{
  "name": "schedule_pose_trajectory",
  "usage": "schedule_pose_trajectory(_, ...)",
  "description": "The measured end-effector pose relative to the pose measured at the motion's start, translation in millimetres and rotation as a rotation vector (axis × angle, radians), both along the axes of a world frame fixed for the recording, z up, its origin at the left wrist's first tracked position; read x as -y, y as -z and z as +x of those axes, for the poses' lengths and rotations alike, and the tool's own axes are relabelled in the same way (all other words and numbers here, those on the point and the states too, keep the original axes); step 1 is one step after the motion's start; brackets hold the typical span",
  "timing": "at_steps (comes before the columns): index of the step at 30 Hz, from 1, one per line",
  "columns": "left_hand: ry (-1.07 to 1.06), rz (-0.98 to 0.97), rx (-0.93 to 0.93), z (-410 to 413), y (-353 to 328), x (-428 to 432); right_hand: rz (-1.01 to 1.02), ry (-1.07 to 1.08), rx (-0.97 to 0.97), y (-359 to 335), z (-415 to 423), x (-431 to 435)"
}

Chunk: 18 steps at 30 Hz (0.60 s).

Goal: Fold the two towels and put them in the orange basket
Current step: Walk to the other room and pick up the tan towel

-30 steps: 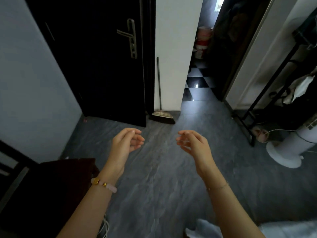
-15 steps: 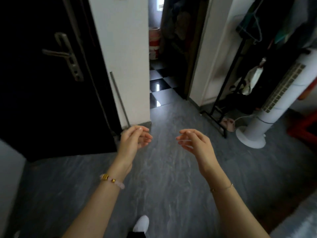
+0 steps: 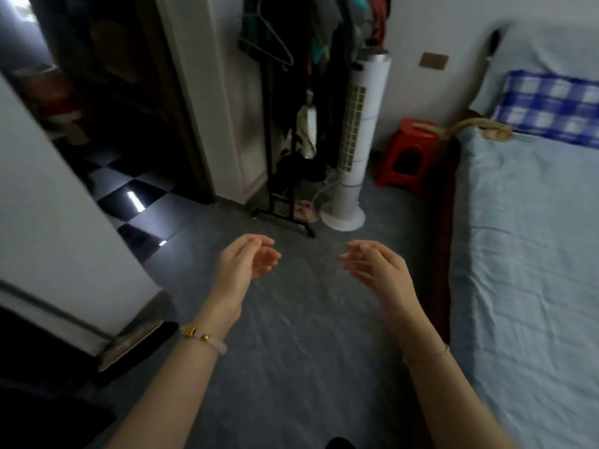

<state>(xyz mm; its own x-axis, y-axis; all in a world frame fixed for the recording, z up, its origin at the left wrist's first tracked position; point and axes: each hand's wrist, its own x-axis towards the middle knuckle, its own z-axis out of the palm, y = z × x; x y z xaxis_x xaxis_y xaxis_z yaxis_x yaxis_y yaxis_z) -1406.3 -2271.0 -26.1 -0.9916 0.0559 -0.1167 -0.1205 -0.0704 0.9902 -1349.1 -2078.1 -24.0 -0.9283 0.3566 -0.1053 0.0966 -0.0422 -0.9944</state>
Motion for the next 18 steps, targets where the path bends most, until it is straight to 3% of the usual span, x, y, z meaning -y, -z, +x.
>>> schedule_pose_trajectory(6,0.232,-0.006,0.038,-54,10,-74,-0.001,0.215,0.043,9,-24,-51)
schedule_pose_trajectory(18,0.31,-0.026,0.081,-202,4,-208,-0.041,0.341,0.085,16,-152,-180)
